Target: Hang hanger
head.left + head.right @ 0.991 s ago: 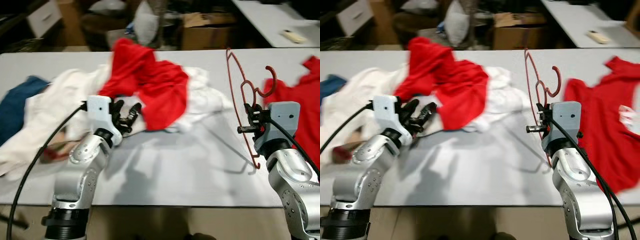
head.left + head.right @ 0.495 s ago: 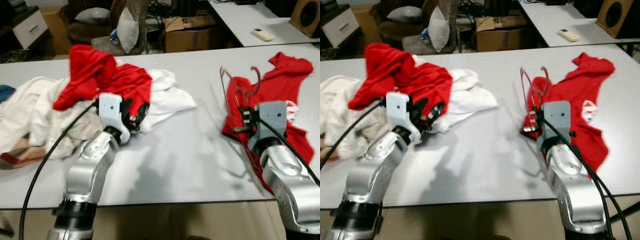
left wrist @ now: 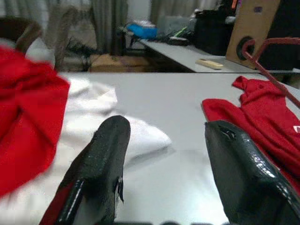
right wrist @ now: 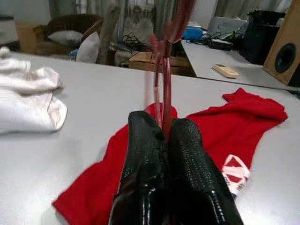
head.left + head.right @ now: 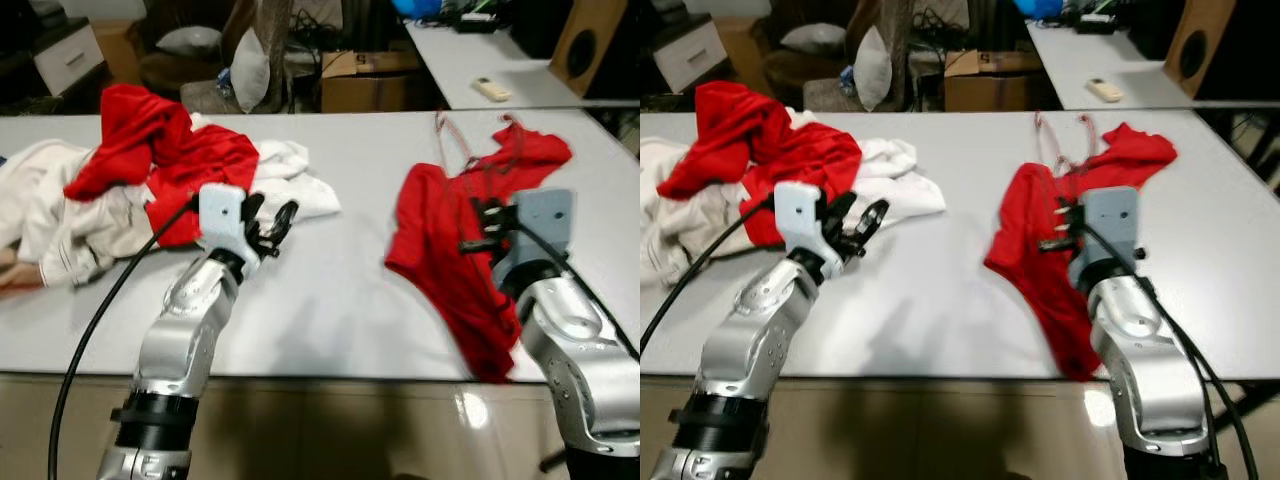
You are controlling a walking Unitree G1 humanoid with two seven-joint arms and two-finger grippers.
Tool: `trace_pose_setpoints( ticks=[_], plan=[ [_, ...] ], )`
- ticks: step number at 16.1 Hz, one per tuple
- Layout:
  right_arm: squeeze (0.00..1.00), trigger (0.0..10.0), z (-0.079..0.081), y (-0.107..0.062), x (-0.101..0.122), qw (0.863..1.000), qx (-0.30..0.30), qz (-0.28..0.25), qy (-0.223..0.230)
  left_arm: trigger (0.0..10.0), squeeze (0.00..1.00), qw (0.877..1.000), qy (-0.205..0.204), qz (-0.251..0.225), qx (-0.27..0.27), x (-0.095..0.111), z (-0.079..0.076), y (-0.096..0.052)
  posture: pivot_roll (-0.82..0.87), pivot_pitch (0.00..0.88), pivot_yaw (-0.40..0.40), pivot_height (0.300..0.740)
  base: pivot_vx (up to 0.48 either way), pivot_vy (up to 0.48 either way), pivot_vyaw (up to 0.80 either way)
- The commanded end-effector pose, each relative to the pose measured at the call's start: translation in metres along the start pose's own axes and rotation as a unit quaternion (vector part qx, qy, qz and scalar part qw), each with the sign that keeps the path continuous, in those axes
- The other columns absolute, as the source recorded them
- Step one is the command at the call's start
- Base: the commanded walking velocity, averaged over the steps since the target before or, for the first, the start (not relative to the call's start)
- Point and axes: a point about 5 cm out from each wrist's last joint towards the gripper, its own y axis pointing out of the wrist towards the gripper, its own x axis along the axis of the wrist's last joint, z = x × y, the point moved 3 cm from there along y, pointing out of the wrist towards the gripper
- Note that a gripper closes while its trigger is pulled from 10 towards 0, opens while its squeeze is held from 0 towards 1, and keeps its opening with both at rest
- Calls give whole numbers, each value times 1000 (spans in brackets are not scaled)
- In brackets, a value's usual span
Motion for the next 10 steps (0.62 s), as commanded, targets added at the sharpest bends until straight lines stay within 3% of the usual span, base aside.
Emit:
trace_pose_setpoints(
  ticks=[1, 3, 6, 8, 10],
  plan=[
    [0, 10000, -2, 0, 4, 1000, 1, -5, -4, 10000, 0, 1000, -6, 4, 16, -1, 8, 0, -193, 0, 75, 740, 0, 480, 0],
    [0, 10000, -1, -1, 15, 999, 7, -27, 16, 10000, 0, 1000, -3, 5, 18, -2, 10, 0, -199, 0, 77, 740, 0, 480, -400],
    [0, 10000, 4, -3, 42, 989, 36, -88, 110, 10000, 0, 1000, -1, 6, 13, -3, 8, 2, -207, 0, 79, 740, 0, 480, -800],
    [0, 10000, -4, -4, 45, 991, 11, -91, 102, 10000, 0, 999, 33, 3, 8, -2, 4, 4, -215, 0, 82, 740, 0, -240, -800],
    [0, 10000, -12, -8, 35, 997, -11, -55, 48, 10000, 0, 999, 33, 7, -3, -5, -2, 5, -223, 0, 87, 740, 0, -480, -800]
  ],
)
